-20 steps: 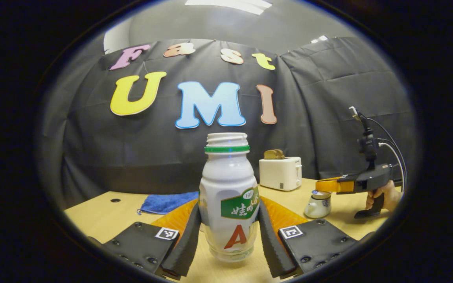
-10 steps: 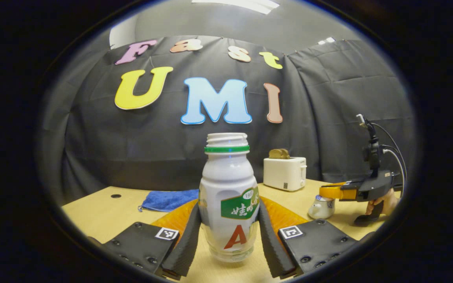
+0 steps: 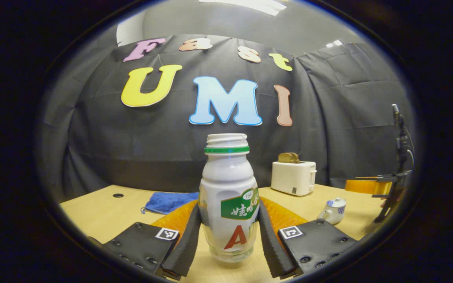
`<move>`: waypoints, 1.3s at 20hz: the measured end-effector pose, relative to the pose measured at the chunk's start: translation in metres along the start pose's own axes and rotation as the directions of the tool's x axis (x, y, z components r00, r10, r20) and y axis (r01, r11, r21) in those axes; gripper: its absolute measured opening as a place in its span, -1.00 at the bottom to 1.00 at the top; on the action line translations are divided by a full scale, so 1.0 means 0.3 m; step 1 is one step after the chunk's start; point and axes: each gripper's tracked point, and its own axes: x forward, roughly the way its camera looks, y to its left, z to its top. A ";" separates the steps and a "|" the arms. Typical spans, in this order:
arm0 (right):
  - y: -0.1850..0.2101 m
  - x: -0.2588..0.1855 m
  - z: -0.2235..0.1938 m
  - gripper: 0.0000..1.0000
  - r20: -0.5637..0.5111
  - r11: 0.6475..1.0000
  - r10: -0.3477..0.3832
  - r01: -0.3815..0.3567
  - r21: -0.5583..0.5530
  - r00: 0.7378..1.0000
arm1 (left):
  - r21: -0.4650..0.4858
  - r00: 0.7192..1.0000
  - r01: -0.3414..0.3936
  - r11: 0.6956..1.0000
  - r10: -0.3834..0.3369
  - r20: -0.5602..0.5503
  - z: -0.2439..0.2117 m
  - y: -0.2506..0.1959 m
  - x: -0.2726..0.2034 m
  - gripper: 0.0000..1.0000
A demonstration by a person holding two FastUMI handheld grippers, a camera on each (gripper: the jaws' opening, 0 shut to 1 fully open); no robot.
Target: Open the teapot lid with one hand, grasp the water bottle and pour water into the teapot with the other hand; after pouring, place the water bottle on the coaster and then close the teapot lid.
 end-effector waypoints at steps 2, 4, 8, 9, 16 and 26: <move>0.037 -0.075 -0.009 0.94 0.018 0.999 0.012 -0.011 -0.043 1.000 | 0.004 1.000 0.003 1.000 -0.003 -0.017 -0.013 0.009 0.088 0.65; 0.081 -0.139 -0.015 0.94 0.033 0.996 0.033 -0.030 -0.087 0.999 | 0.014 1.000 0.005 1.000 -0.004 -0.021 -0.019 0.017 0.176 0.65; 0.172 -0.192 -0.087 0.94 -0.003 0.989 0.109 -0.109 -0.099 0.994 | -0.014 0.998 0.006 1.000 -0.007 -0.066 -0.106 0.008 0.349 0.65; 0.180 -0.196 -0.105 0.94 -0.017 0.987 0.123 -0.125 -0.106 0.992 | -0.005 0.997 -0.008 1.000 0.008 -0.077 -0.133 0.018 0.383 0.65; 0.186 -0.194 -0.168 0.95 -0.069 0.984 0.147 -0.153 -0.090 0.987 | 0.014 0.996 -0.020 1.000 0.021 -0.087 -0.194 0.034 0.443 0.65; 0.188 -0.192 -0.171 0.94 -0.061 0.978 0.148 -0.155 -0.138 0.987 | 0.091 0.998 -0.039 0.995 0.044 -0.053 -0.183 -0.015 0.388 1.00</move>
